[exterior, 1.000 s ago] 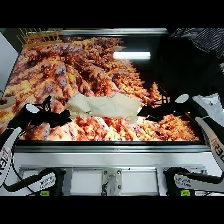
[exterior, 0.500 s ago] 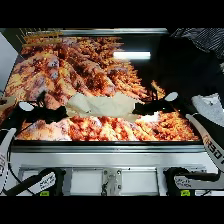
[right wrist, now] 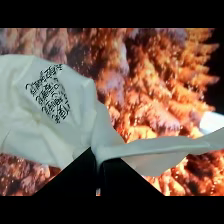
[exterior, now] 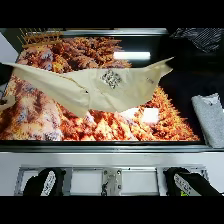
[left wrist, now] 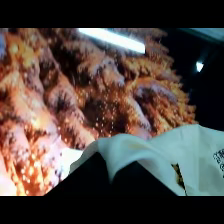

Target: Fold the clothes and pants, and hang the long-sleeved shirts on hangers.

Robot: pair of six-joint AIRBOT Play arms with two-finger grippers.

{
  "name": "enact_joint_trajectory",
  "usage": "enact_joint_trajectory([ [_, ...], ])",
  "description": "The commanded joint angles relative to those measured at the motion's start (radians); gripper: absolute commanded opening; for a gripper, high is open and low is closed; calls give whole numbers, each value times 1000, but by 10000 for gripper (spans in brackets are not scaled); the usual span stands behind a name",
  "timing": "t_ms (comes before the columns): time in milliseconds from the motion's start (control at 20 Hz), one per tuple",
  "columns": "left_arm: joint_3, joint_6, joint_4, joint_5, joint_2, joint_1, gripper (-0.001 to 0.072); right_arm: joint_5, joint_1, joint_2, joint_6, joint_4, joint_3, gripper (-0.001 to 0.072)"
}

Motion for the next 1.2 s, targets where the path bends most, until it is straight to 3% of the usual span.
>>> enact_joint_trajectory([
  [0, 120, -1, 5, 6, 127, 8, 3, 2, -14, 146, 83, -97, 63, 11],
  [250, 140, -21, 27, -50, 98, 8, 3, 66, -14, 170, 276, -352, 62, 10],
  [400, 128, -24, 29, -172, -37, -26, 3, 100, -14, 77, 293, -459, 50, 11],
  [550, -19, -22, 40, -129, -160, -103, 3, 27, -14, -85, 267, -509, 21, 22],
  [600, -85, -24, 82, -91, -193, -135, 3, -3, -14, -145, 240, -517, 19, 105],
  [650, -161, -26, 133, -42, -227, -171, 3, -18, -14, -207, 223, -517, 19, 391],
  [700, -226, -25, 167, -6, -257, -202, 3, -15, -14, -255, 219, -515, 19, 585],
  [800, -327, -25, 188, 17, -325, -241, 3, 24, -14, -317, 218, -512, 11, 583],
  [950, -401, -24, 188, 30, -390, -261, 3, 22, -11, -269, 220, -429, -147, 582],
  [1150, -433, -24, 187, 65, -383, -259, 3, -62, 63, -137, 386, -353, -575, 581],
])
